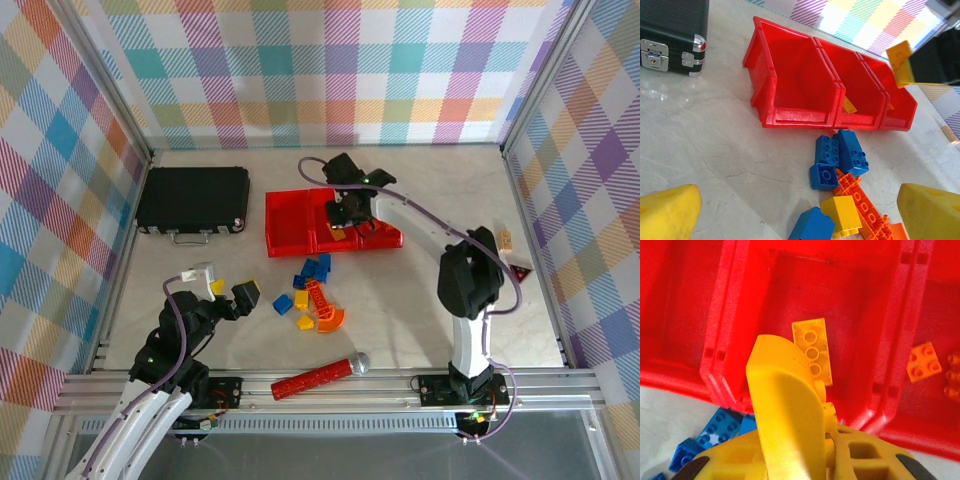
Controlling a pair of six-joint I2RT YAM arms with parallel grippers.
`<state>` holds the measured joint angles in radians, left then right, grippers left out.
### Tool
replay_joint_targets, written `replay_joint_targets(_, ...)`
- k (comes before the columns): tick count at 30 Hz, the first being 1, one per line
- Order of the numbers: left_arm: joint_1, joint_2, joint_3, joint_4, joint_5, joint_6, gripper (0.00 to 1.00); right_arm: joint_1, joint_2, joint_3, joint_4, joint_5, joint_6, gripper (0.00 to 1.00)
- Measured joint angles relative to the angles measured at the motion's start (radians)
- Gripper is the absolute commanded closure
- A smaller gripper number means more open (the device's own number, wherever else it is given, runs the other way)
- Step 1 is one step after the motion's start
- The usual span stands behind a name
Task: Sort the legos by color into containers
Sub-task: Place the lego in the container.
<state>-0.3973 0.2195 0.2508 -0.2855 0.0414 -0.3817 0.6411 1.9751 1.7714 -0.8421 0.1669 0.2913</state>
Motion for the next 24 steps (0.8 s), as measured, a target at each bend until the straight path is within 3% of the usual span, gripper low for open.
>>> replay_joint_targets(6,-0.001,0.013,0.0,0.002,0.019,0.001,0.0,-0.037,0.148,0.149,-0.05,-0.042,-0.067,0.82)
replay_joint_targets(14,-0.015,0.127,0.0,0.06,0.096,0.012,0.0,-0.043,0.246,0.221,-0.077,-0.077,-0.098,0.76)
replay_joint_targets(20,-0.085,0.215,0.0,0.127,0.142,0.037,0.0,-0.043,0.274,0.222,-0.091,-0.09,-0.098,0.72)
replay_joint_targets(24,-0.145,0.285,0.0,0.155,0.132,0.058,0.0,-0.043,0.276,0.224,-0.096,-0.097,-0.099,0.63)
